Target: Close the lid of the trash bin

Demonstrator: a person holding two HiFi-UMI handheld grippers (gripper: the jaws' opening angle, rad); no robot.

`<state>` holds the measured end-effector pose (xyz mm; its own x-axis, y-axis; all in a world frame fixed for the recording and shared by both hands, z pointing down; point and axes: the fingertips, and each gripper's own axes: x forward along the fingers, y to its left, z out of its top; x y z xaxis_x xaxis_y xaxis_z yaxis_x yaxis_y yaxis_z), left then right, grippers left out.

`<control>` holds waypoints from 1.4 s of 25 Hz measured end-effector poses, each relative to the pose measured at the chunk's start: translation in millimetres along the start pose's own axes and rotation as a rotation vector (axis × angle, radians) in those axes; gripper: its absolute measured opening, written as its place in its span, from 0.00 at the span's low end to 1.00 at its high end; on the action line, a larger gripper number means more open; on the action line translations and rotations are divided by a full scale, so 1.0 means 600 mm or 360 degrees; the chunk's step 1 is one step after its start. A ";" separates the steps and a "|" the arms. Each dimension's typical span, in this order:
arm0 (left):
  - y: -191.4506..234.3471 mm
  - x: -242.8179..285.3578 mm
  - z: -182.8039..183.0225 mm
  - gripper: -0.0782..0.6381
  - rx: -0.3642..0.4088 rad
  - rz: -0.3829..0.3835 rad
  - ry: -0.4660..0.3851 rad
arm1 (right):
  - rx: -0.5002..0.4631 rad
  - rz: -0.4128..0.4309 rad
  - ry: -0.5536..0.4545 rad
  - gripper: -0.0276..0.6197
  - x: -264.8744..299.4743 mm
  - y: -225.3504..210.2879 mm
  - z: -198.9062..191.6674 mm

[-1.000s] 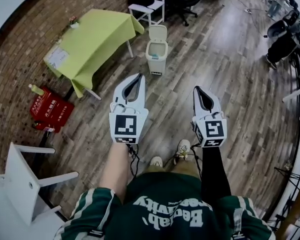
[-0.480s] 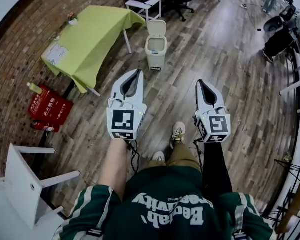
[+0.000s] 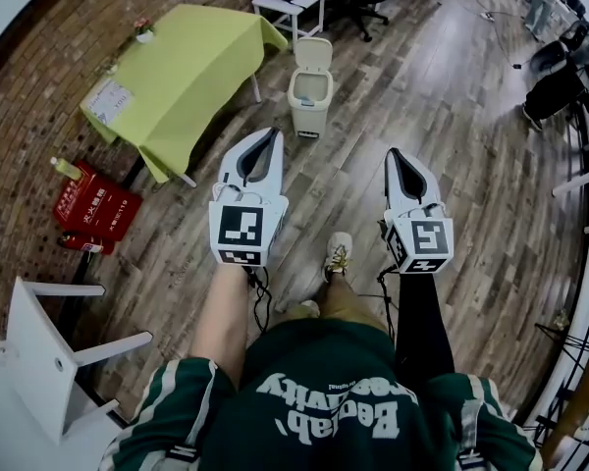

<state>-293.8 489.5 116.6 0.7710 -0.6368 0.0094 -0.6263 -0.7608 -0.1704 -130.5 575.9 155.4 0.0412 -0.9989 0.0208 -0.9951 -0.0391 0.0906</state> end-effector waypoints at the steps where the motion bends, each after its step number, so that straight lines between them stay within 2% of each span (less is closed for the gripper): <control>1: 0.000 0.011 -0.004 0.12 0.0002 -0.0004 0.0003 | 0.0002 0.0003 -0.0003 0.06 0.010 -0.007 -0.003; 10: 0.010 0.140 -0.023 0.12 0.0011 -0.0019 0.0008 | -0.0051 0.0053 0.0001 0.06 0.115 -0.074 -0.026; 17: 0.031 0.230 -0.033 0.12 -0.0058 -0.0028 0.0020 | -0.0059 0.0110 0.0015 0.06 0.205 -0.125 -0.033; 23: 0.061 0.303 -0.037 0.12 -0.0079 0.0004 0.0011 | -0.0015 0.0106 0.0017 0.06 0.292 -0.171 -0.038; 28: 0.078 0.378 -0.046 0.12 -0.0035 0.0044 0.0011 | 0.0050 0.0119 0.0046 0.04 0.366 -0.222 -0.054; 35: 0.099 0.479 -0.052 0.12 -0.0014 0.0101 -0.0017 | 0.0034 0.0171 0.0029 0.04 0.459 -0.283 -0.065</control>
<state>-112.9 257.3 139.7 0.7310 -0.6823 -0.0113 -0.6747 -0.7201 -0.1618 53.4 308.7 184.5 -0.0645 -0.9968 0.0471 -0.9956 0.0675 0.0655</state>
